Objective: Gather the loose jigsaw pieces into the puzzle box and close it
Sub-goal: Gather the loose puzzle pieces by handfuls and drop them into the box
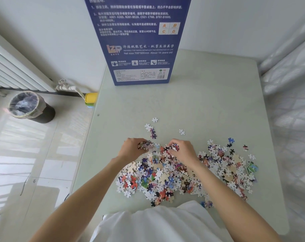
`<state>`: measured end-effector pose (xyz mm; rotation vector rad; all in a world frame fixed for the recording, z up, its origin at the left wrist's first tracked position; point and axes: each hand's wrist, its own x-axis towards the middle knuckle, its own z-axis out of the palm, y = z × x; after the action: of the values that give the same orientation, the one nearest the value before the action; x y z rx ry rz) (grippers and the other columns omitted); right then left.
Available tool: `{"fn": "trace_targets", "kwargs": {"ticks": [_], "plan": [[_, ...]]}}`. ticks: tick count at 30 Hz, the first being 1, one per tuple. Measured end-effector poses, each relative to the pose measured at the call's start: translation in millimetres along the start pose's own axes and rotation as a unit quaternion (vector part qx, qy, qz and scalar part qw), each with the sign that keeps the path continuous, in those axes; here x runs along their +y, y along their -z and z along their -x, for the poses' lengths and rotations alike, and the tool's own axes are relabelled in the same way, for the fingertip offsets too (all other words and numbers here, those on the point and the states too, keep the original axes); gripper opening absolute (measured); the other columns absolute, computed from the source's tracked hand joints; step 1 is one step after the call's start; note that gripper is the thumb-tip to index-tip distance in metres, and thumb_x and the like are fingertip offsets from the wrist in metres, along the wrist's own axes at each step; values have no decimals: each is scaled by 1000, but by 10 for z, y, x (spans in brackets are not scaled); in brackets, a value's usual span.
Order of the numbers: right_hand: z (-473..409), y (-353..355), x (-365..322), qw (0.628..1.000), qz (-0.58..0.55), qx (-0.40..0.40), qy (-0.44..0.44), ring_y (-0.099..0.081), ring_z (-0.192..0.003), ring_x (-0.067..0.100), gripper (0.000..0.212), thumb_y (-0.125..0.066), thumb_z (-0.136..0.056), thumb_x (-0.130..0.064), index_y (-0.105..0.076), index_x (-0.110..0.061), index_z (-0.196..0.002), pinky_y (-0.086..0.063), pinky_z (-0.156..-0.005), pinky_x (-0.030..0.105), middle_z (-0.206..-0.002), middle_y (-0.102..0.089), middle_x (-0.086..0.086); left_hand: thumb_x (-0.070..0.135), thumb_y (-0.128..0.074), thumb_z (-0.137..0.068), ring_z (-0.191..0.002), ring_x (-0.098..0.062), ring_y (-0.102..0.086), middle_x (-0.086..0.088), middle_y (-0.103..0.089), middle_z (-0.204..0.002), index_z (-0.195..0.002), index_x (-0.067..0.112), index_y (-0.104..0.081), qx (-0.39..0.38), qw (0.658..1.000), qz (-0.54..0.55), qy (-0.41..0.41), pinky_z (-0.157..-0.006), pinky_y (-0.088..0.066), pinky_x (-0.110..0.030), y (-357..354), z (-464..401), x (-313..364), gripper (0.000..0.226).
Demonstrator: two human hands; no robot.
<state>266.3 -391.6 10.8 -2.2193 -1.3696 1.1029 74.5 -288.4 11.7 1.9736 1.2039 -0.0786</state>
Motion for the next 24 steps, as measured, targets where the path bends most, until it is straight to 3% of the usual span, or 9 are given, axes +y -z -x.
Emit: {"fn": "trace_targets", "kwargs": {"ticks": [3,5,8,10,13,16,19,22,24], "plan": [[52,257,-204,999,-9,26,35,-31,-30,6,23,-66,-85,-28,-65,-19,-106,-34,-57,7,-66,-67,8,23,-70,-82,-87,-17,-67,-2,-72,-101,-112,17,-67,20,999,-10,-42,-77,-52,-26,339,3,177,31],[42,538,-407,996,-26,48,65,-35,-33,6,19,-68,-83,-29,-66,-21,-100,-32,-50,10,-69,-69,6,25,-71,-80,-83,-17,-66,-1,-72,-93,-107,17,-69,33,996,-19,-82,-75,-51,-29,652,-36,344,27],[-30,1014,-788,987,-47,89,122,-60,-55,26,11,-72,-80,-27,-66,-24,-89,-35,-53,25,-72,-69,4,26,-73,-78,-73,-12,-64,-1,-71,-81,-93,13,-69,34,992,-23,-115,-70,-48,-27,1187,-121,624,20],[-112,1331,-1061,979,-61,117,152,-64,-64,26,11,-74,-78,-22,-66,-24,-84,-41,-60,28,-72,-68,2,22,-74,-76,-65,-7,-62,-9,-69,-77,-86,4,-66,36,991,8,-130,-69,-53,-28,1539,-222,807,22],[-270,1835,-1533,961,-70,178,200,-59,-64,21,13,-76,-75,-19,-65,-24,-82,-41,-62,24,-73,-66,1,22,-77,-74,-66,-11,-62,-8,-68,-76,-84,5,-68,65,985,69,-143,-73,-57,-29,2126,-383,1132,22],[-472,2281,-1986,942,-58,225,242,-58,-70,15,14,-76,-75,-20,-68,-19,-86,-43,-65,20,-79,-66,0,20,-77,-73,-77,-14,-68,-4,-71,-89,-96,12,-70,86,977,118,-155,-75,-57,-26,2669,-545,1469,25],[-754,2642,-2366,922,-23,268,277,-53,-70,17,14,-75,-76,-22,-69,-18,-88,-36,-64,25,-74,-63,-1,16,-76,-73,-79,-13,-68,-4,-70,-91,-99,10,-69,121,963,172,-169,-74,-57,-23,3130,-760,1698,28],[-1072,2852,-2626,907,8,303,293,-51,-69,14,14,-73,-76,-21,-69,-17,-89,-35,-62,18,-76,-62,-4,16,-79,-71,-86,-19,-69,-7,-71,-94,-102,9,-69,160,956,182,-164,-78,-58,-30,3460,-1029,1762,34],[-1290,2912,-2724,901,28,320,290,-53,-70,14,13,-71,-78,-22,-68,-20,-90,-38,-63,20,-81,-66,-1,21,-80,-70,-80,-20,-69,-8,-71,-91,-99,10,-70,198,956,153,-154,-78,-57,-33,3601,-1199,1767,33]]}}
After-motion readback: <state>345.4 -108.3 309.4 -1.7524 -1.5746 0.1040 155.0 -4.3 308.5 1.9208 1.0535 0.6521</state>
